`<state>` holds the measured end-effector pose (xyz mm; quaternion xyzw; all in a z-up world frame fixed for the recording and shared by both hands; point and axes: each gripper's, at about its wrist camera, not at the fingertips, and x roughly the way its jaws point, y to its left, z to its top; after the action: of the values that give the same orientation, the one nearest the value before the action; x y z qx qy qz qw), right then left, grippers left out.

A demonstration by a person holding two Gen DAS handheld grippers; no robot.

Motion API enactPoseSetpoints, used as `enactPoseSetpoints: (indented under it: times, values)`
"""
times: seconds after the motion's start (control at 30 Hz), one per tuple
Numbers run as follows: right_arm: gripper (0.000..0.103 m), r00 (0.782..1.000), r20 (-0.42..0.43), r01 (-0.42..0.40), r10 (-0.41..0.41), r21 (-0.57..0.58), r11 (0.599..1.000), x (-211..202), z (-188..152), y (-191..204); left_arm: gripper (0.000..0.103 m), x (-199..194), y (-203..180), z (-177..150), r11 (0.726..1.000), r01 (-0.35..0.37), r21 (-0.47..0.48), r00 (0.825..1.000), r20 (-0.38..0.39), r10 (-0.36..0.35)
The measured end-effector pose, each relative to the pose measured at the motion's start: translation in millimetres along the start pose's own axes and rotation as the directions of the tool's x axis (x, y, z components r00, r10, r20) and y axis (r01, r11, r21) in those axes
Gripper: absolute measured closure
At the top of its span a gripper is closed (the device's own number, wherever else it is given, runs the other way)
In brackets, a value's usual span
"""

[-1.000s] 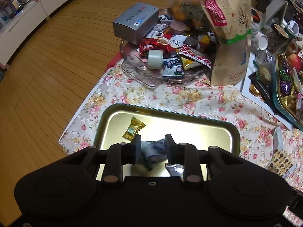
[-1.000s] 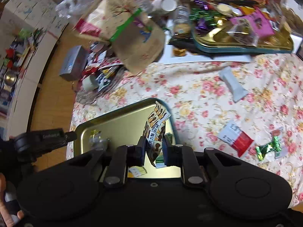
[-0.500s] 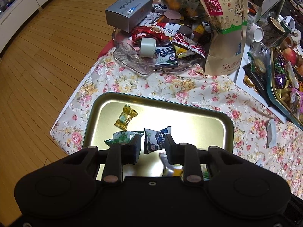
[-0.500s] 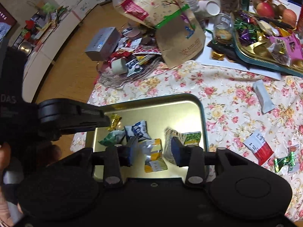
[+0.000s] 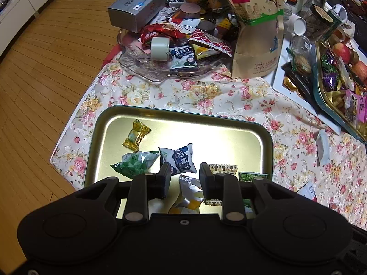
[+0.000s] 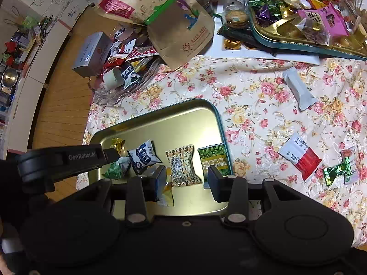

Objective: Organize snacks
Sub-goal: 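Carry both packets over the gold tray and open both tools to drop them, then move right tool back toward the red-white packet and green candy on the cloth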

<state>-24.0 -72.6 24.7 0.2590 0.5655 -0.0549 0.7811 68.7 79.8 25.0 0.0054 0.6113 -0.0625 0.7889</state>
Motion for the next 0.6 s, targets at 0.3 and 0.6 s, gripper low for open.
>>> enactPoseSetpoints:
  times: [0.3, 0.6]
  values:
    - [0.060, 0.999, -0.014, 0.047, -0.046, 0.028, 0.999, 4, 3, -13, 0.066, 2, -10, -3, 0.999, -0.002, 0.032, 1.000, -0.005, 0.002]
    - [0.060, 0.997, -0.024, 0.074, -0.073, 0.056, 0.996, 6, 3, -33, 0.066, 3, -20, -5, 0.998, 0.014, 0.063, 1.000, -0.016, -0.013]
